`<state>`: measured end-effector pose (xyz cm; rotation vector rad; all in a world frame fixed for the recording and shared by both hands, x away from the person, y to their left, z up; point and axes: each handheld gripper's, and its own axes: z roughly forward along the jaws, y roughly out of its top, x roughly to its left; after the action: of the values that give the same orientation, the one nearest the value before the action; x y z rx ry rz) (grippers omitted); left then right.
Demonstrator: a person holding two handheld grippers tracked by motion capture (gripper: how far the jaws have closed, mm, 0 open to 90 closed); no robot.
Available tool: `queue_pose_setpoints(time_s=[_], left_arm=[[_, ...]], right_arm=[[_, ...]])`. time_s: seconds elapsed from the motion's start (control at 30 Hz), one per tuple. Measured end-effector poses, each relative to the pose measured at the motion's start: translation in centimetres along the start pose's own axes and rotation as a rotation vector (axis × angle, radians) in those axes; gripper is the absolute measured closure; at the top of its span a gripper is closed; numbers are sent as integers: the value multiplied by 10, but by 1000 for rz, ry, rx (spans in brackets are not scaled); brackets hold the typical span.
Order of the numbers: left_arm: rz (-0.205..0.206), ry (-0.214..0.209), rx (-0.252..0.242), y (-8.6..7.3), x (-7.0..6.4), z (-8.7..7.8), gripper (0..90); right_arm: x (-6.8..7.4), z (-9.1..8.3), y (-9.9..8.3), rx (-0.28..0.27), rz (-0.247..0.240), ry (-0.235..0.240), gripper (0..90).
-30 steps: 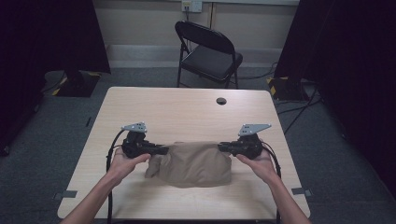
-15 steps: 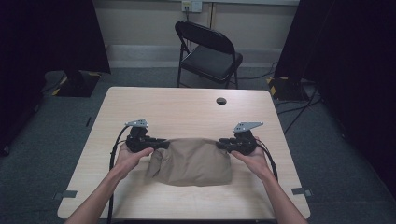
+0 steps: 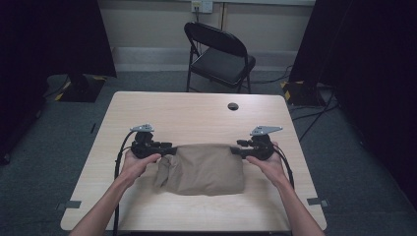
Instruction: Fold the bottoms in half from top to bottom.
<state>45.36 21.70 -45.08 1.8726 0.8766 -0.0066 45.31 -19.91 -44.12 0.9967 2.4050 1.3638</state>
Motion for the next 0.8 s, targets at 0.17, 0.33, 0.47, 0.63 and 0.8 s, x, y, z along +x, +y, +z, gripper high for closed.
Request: queue_pose_setpoints(time_s=[0.17,0.33,0.47,0.63,0.8], left_arm=[[20,14,-71,15,-10,-22,499],[96,-14,-86,19,-41,-34,658],[147,-97,-11,12,-63,-20,740],[131,-41,91,-3,-57,10,740],[118,34,108,-8,-37,20,735]], right_arm=[[1,-16,7,-60,8,-49,456],[20,-36,15,-109,-17,-11,556],[40,-36,13,-92,-57,43,714],[43,-16,-1,-30,-57,60,789],[26,0,-13,21,-16,-3,800]])
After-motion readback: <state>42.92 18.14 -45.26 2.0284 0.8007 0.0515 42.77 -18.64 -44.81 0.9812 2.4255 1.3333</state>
